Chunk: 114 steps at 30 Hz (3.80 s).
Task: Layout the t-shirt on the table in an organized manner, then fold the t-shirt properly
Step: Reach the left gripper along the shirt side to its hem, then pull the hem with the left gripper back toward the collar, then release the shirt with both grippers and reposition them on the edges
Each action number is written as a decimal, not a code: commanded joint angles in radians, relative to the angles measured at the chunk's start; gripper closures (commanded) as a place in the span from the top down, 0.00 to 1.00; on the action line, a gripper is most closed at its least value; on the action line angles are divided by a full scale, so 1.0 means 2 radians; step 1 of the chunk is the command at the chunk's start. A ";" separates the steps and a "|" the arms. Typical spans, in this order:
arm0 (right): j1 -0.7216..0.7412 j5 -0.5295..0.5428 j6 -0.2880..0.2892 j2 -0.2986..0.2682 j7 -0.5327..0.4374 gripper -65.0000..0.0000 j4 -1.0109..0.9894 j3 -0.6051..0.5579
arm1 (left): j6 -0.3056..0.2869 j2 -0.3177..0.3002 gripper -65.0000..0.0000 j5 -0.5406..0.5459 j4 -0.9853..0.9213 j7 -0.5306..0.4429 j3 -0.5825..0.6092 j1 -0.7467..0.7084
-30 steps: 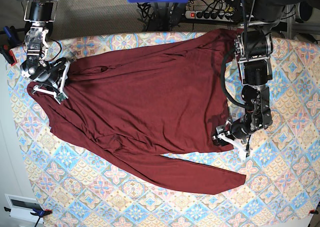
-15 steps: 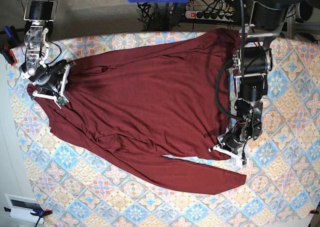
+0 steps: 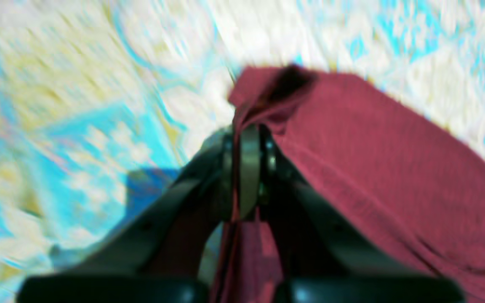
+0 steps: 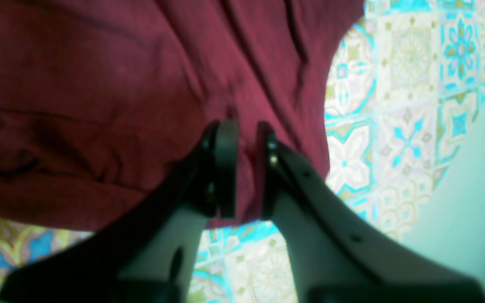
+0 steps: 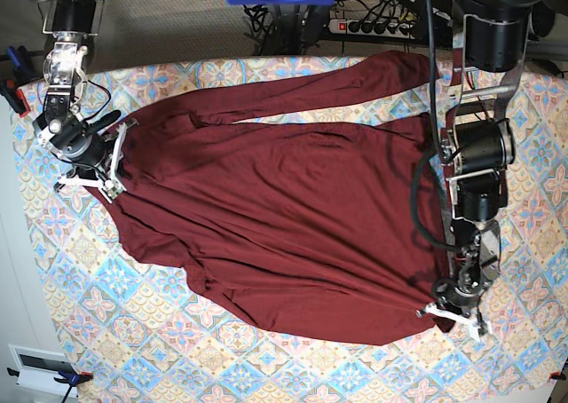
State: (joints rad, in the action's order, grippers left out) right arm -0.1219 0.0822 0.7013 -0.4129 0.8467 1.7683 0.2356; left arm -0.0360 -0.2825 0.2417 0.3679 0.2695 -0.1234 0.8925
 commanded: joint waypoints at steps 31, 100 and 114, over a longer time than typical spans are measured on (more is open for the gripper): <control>0.004 0.005 -0.002 -0.004 -0.006 0.12 0.025 -0.033 | 0.028 -0.089 0.57 0.084 0.403 0.214 -0.008 -0.259; 0.185 0.003 -0.002 0.030 -0.009 0.24 -0.154 -0.127 | 0.000 -0.145 0.20 0.059 0.739 0.249 -0.072 -0.716; 0.301 0.004 -0.002 0.030 -0.073 0.26 -0.358 -0.117 | -0.002 -0.145 0.42 0.139 0.671 0.245 -0.097 -0.696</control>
State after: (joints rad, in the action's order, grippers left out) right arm 0.4427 0.0761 0.6968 -0.3405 0.7246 1.0317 -0.0002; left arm -0.0422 -0.5541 0.5171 1.6993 0.7696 -0.3073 -0.4953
